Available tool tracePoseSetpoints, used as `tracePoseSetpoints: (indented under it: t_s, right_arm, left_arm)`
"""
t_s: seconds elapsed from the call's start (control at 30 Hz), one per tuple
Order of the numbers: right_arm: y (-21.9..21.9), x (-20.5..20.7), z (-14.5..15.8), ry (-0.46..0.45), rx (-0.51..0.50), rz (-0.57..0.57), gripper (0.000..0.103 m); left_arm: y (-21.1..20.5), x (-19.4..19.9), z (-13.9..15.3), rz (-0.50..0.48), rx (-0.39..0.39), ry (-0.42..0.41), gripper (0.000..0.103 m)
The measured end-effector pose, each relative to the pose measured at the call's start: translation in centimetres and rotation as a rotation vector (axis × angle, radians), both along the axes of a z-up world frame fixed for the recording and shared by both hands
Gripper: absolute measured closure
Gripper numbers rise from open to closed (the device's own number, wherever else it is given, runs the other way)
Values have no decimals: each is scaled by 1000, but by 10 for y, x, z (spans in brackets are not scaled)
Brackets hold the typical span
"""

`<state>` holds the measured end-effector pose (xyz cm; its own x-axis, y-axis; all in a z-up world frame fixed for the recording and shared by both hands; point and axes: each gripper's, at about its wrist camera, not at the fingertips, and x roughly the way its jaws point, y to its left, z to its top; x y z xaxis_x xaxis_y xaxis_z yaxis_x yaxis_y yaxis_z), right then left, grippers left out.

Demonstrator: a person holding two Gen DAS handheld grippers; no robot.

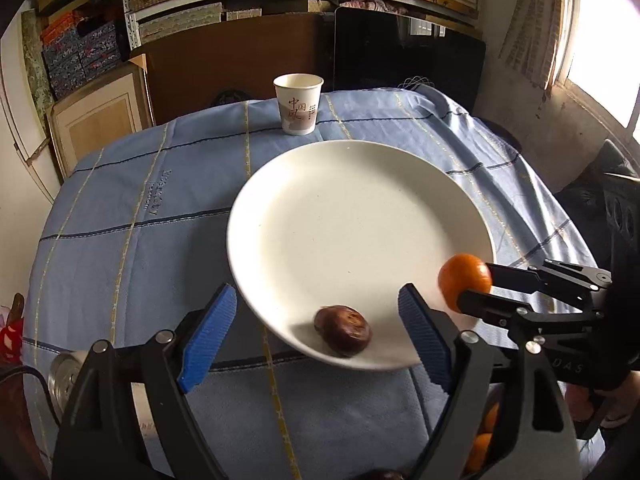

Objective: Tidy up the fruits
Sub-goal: 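Carry both fruits over the white plate and open both grippers to release, then grasp a dark red plum with the right gripper while the left grasps a dark brown fruit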

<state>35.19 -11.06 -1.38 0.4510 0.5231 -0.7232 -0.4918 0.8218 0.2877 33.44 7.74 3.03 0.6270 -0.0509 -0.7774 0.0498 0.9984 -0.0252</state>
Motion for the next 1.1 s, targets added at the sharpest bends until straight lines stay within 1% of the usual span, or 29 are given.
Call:
tracePoseSetpoints:
  t_s: [0.03, 0.07, 0.1, 0.17, 0.2, 0.3, 0.33, 0.4, 0.43, 0.53, 0.57, 0.63, 0.73, 0.8, 0.87, 0.9, 0.93, 1.1]
  right_arm:
    - [-1, -3, 6, -28, 0, -1, 57]
    - [-4, -10, 16, -67, -8, -5, 56]
    - [-5, -15, 22, -86, -11, -8, 56]
    - [-11, -23, 34, -100, 1, -17, 56]
    - [-15, -29, 40, -107, 24, -14, 56]
    - [-29, -63, 53, -129, 57, -5, 55]
    - [-34, -75, 54, -132, 61, -1, 55]
    - [-44, -103, 51, -125, 70, 11, 49]
    - [-48, -118, 48, -123, 74, 16, 49]
    - [-56, -170, 30, -114, 85, 38, 48]
    - [-57, -185, 24, -115, 91, 48, 48]
    - [-52, -211, 16, -135, 82, 62, 47]
    - [-42, -236, 9, -165, 65, 53, 47]
    - [-34, -239, 8, -166, 73, 73, 47]
    - [-24, -240, 6, -170, 58, 90, 47]
    - [-18, -239, 5, -172, 43, 98, 47]
    - [-12, -236, 4, -172, 31, 106, 47]
    - [9, -220, -1, -160, -35, 93, 47]
  left_arm:
    - [0, -9, 5, -4, -11, -12, 17]
    - [-1, -21, 12, -8, -19, -33, 17]
    - [-1, -32, 19, -9, -24, -52, 16]
    - [-1, -56, 32, -7, -39, -88, 16]
    - [-1, -67, 37, -11, -50, -103, 16]
    - [2, -109, 50, -25, -87, -142, 12]
    - [3, -126, 52, -22, -98, -156, 11]
    - [6, -153, 52, -28, -131, -183, 10]
    - [7, -165, 50, -25, -144, -195, 10]
    - [7, -201, 39, -24, -185, -249, 5]
    - [6, -211, 32, -27, -201, -271, 5]
    - [4, -219, 15, -16, -194, -266, 5]
    - [2, -209, -7, 15, -123, -195, 5]
    - [7, -208, -12, 57, -105, -197, 5]
    - [11, -207, -14, 111, -58, -202, 5]
    - [14, -206, -14, 129, -49, -202, 5]
    - [17, -205, -15, 144, -49, -194, 5]
    - [32, -203, -17, 166, -115, -173, 5]
